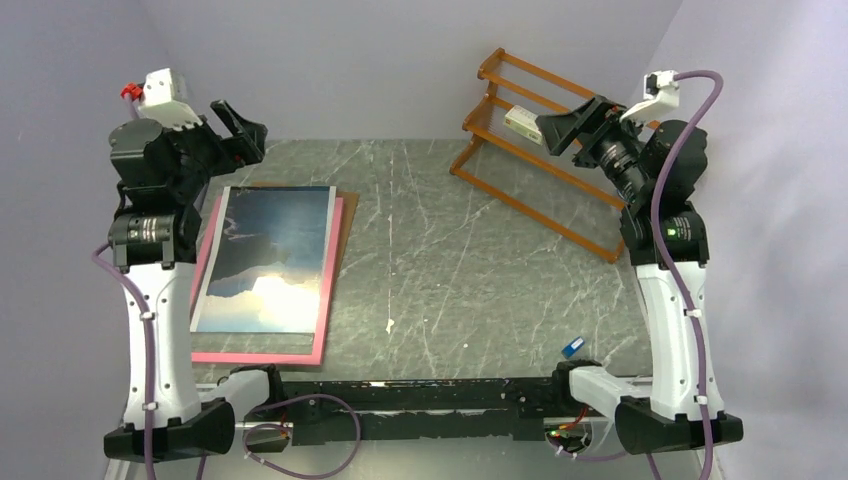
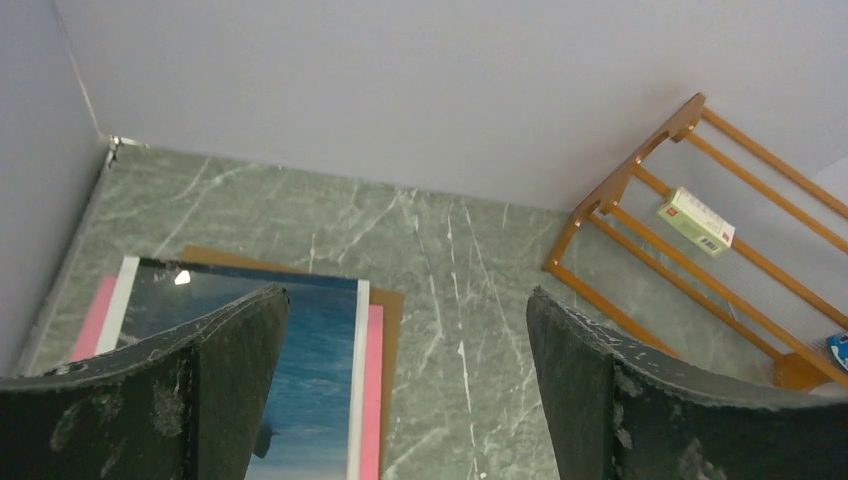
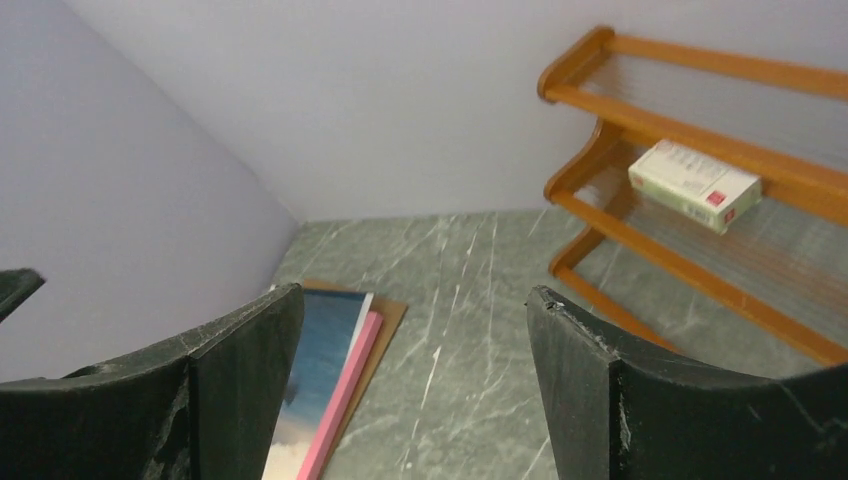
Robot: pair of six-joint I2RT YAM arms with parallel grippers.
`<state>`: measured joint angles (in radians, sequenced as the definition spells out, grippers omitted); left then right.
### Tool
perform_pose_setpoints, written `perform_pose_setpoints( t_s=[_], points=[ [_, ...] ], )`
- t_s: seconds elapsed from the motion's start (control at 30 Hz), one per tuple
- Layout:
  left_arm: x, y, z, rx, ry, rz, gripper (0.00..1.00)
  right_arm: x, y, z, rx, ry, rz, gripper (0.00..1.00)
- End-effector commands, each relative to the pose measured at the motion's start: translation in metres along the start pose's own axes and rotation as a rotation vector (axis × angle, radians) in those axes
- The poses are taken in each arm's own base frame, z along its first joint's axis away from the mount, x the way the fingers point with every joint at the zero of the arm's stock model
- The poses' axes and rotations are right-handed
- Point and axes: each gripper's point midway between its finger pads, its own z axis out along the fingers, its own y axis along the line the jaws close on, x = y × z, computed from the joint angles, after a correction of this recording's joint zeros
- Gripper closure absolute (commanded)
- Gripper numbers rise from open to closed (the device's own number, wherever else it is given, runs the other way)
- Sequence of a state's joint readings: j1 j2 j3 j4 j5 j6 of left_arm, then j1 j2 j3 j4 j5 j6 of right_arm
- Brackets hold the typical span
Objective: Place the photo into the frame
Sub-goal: Turn over the photo frame at the center of the board.
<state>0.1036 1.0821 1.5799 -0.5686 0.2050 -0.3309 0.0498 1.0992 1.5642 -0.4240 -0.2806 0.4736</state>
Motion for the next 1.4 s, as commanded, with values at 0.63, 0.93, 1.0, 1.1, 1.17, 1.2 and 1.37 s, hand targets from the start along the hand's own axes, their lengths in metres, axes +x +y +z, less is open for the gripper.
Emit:
perform_pose_setpoints(
  t_s=[0.63,0.93,1.0,1.1,1.17,1.2,1.37],
  points=[
    [0.238,0.029,0.058,-0.033,0.611,-0.233,0.07,0.283,0.042,0.07,0.061,0.662,0.261,0.22],
    [0.362,0.034,0.057,-0.249,0.942,-0.188,0.32,0.359,0.005,0.06,0.19,0.81,0.243,0.22],
    [0.379,0.038,0.052,-0.292,0.985,-0.159,0.35,0.369,0.0,0.058,0.207,0.834,0.235,0.23],
    [0.399,0.042,0.046,-0.341,1.037,-0.108,0.39,0.381,-0.005,0.056,0.224,0.867,0.229,0.23],
    [0.408,0.047,0.043,-0.381,1.056,-0.077,0.42,0.387,-0.007,0.056,0.229,0.889,0.227,0.23],
    [0.412,0.05,0.042,-0.401,1.064,-0.062,0.42,0.39,-0.008,0.056,0.231,0.897,0.224,0.23],
    [0.43,0.061,0.039,-0.468,1.11,-0.026,0.45,0.4,-0.012,0.056,0.242,0.933,0.215,0.24]
  ],
)
